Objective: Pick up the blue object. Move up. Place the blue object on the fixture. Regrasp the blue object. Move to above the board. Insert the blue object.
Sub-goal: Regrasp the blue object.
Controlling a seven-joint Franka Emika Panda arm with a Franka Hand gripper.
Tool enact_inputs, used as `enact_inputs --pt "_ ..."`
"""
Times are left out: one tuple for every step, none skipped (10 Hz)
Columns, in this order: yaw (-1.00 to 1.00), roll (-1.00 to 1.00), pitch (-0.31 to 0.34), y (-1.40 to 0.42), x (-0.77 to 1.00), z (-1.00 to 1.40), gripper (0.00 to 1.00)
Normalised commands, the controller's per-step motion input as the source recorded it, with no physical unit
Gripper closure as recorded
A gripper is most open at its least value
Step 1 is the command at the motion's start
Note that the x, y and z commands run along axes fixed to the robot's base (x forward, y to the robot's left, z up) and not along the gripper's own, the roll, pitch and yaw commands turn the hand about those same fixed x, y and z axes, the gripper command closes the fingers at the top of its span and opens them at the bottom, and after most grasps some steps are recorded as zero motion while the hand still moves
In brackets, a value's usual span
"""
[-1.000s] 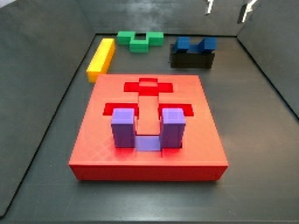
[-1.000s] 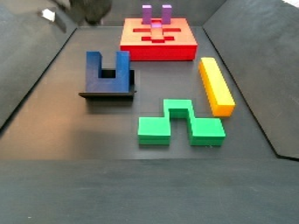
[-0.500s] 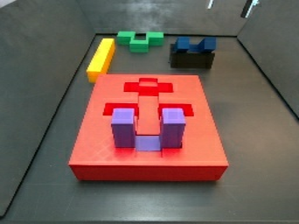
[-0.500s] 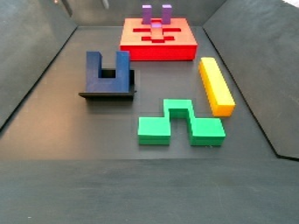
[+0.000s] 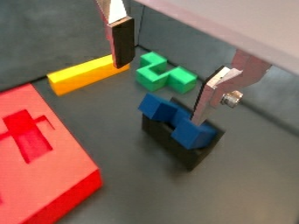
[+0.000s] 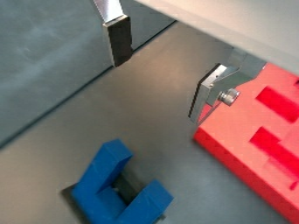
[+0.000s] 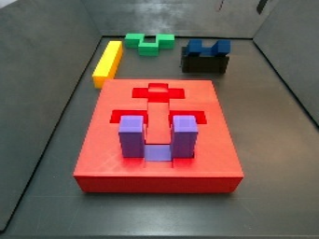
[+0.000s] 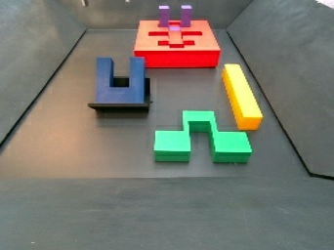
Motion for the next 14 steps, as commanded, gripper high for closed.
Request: enact_inputs --pt "0.0 0.76 -1.0 -0.46 -0.04 0.11 0.0" --pt "-0.02 0.62 -1.0 -0.45 0.0 0.06 0.0" --pt "-0.03 0.57 -1.0 -0.44 0.0 0.05 0.0" --pt "-0.06 0.56 -1.0 -0.38 0.07 0.05 0.0" --pt "-0.06 0.75 -1.0 -0.27 0.12 0.12 0.0" --pt "0.0 0.95 -0.963 -0.15 0.13 0.2 0.0" --pt "0.0 0.96 -0.94 -0.12 0.19 0.2 0.0" --pt "0.09 1.0 -0.477 0.0 0.38 0.01 0.0" --pt "0.34 0.72 0.009 0.09 0.5 0.0 0.0" --pt "0.08 0.13 0.0 0.0 0.0 0.0 0.0" --pt "0.01 0.0 0.0 0.0 0.0 -0.01 0.0" --pt "0.06 -0.05 0.217 0.11 0.25 -0.16 0.0" --pt "0.0 0.1 0.94 0.3 0.58 -0.18 0.0" --pt "-0.16 0.05 1.0 0.32 0.31 -0.06 0.0"
